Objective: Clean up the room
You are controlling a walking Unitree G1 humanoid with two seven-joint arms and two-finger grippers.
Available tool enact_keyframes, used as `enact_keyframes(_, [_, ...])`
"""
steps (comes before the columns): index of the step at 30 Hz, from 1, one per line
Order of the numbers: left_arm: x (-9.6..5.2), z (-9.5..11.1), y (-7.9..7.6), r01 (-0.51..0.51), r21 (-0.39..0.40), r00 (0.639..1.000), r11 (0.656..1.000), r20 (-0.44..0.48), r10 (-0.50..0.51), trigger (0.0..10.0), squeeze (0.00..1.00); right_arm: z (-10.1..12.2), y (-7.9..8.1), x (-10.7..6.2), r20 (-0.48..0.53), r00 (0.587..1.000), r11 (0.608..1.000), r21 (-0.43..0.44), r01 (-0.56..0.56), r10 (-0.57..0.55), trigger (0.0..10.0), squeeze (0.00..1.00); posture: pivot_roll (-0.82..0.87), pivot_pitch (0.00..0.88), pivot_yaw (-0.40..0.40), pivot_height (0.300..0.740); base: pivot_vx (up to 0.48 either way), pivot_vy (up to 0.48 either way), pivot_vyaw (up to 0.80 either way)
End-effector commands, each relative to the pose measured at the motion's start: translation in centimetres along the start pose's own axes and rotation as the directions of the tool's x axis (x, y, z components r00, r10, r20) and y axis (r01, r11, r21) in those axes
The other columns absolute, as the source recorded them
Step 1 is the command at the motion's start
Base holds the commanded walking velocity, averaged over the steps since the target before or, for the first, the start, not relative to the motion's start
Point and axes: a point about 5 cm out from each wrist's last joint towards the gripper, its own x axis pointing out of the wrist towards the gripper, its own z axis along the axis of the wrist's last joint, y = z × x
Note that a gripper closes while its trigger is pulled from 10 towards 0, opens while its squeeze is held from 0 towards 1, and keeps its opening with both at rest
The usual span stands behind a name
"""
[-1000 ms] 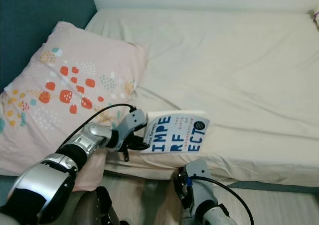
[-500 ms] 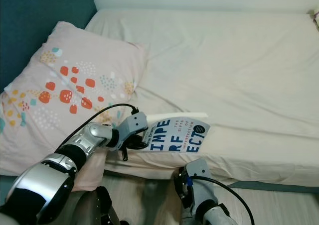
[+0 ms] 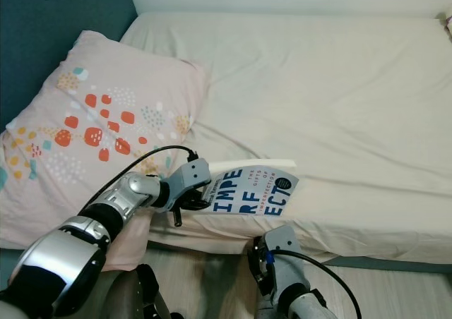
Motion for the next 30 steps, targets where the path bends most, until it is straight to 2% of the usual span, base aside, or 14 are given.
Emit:
enact_keyframes(1, [0.1,-0.7,-0.3,-0.006,-0.006,0.999,1.000,-0.042,0.005,10.0,0.98,-0.7,0.2,-0.1,-0.022,1.000,1.000,0.017,-0.004,0.004,10.0,0.00,-0.22,0.289,0.075,0.556,0.000,0.000,0.00])
enact_keyframes(5, [0.1,-0.7,-0.2,-0.020,-0.003,0.999,1.000,-0.039,0.020,10.0,1.00,-0.6,0.2,0.0,-0.021,1.000,1.000,0.016,-0.004,0.005,10.0,0.00,-0.22,0.289,0.075,0.556,0.000,0.000,0.00])
enact_keyframes(6, [0.1,-0.6,-0.1,-0.038,0.011,0.999,0.999,-0.039,0.038,10.0,0.22,-0.6,0.2,0.0,-0.020,1.000,1.000,0.016,-0.004,0.005,10.0,0.00,-0.22,0.289,0.075,0.556,0.000,0.000,0.00])
enact_keyframes(7, [0.1,-0.6,-0.1,-0.038,0.011,0.999,0.999,-0.039,0.038,10.0,0.22,-0.6,0.2,0.0,-0.020,1.000,1.000,0.016,-0.004,0.005,10.0,0.00,-0.22,0.289,0.075,0.556,0.000,0.000,0.00])
enact_keyframes(8, [0.1,-0.5,0.0,-0.054,0.017,0.998,0.998,-0.036,0.055,10.0,0.00,-0.6,0.2,0.0,-0.020,1.000,1.000,0.015,-0.004,0.005,10.0,0.00,-0.22,0.288,0.075,0.556,0.000,0.000,0.00])
enact_keyframes(12, [0.1,-0.2,0.3,-0.095,0.044,0.995,0.994,-0.032,0.097,10.0,0.00,-0.7,0.1,0.0,-0.021,1.000,1.000,0.016,-0.004,0.004,10.0,0.00,-0.22,0.289,0.076,0.556,0.000,0.000,0.00])
enact_keyframes(16, [0.0,0.1,1.1,-0.192,0.087,0.980,0.978,-0.044,0.196,10.0,0.00,-0.7,0.2,0.0,-0.021,1.000,1.000,0.017,-0.002,0.003,10.0,0.00,-0.22,0.286,0.079,0.556,0.000,0.000,0.00])
enact_keyframes(19, [-0.2,0.3,1.6,-0.232,0.074,0.971,0.970,-0.038,0.235,10.0,0.00,-0.7,0.2,0.1,-0.020,1.000,1.000,0.017,-0.003,0.003,10.0,0.00,-0.22,0.286,0.080,0.556,0.000,0.000,0.00])
enact_keyframes(24, [-0.7,0.4,2.0,-0.220,0.039,0.975,0.975,-0.033,0.221,10.0,0.00,-0.6,0.2,0.1,-0.016,1.000,1.000,0.018,0.002,-0.002,10.0,0.00,-0.22,0.283,0.085,0.556,0.000,0.000,0.00])
enact_keyframes(26, [-1.8,0.4,2.8,-0.169,-0.046,0.986,0.985,0.003,0.169,10.0,0.00,-0.6,0.0,0.1,-0.013,1.000,1.000,0.020,0.010,-0.010,10.0,0.00,-0.22,0.280,0.086,0.556,0.000,0.000,0.00])
enact_keyframes(30, [-3.3,-0.1,3.5,-0.129,-0.072,0.991,0.989,0.029,0.131,10.0,0.00,-0.7,0.1,0.2,-0.014,1.000,1.000,0.021,0.006,-0.006,10.0,0.00,-0.21,0.272,0.078,0.556,0.000,0.000,0.00])
